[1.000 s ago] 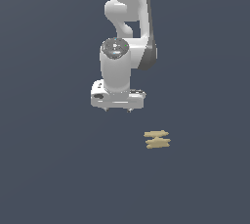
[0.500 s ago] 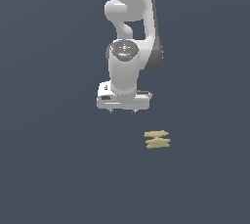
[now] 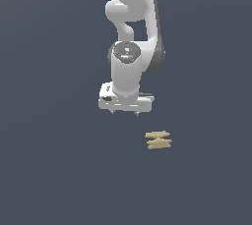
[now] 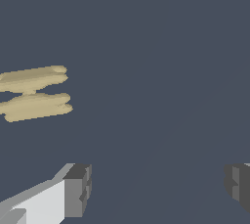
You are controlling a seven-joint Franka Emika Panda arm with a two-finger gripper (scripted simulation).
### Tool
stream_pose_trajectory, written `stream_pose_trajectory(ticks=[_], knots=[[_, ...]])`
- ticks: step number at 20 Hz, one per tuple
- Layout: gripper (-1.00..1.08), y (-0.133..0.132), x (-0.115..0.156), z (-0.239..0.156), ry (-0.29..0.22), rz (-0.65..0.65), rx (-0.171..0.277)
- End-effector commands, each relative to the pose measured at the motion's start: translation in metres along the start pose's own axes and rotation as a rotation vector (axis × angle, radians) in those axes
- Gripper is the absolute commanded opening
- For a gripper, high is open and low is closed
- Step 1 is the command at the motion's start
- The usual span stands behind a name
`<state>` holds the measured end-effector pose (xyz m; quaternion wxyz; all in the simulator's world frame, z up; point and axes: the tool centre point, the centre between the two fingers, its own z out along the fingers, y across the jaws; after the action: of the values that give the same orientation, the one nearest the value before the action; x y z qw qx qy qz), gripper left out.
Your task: Pick up the object and move it to a goal position.
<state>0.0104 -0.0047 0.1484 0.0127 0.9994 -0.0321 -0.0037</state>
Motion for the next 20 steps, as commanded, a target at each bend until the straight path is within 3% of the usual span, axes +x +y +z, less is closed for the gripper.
stream_pose_trajectory(ticks=[1, 20], knots=[[1.00, -0.003, 0.002, 0.001, 0.000, 0.030, 0.001], [1.00, -0.045, 0.024, 0.022, -0.006, 0.445, 0.015]])
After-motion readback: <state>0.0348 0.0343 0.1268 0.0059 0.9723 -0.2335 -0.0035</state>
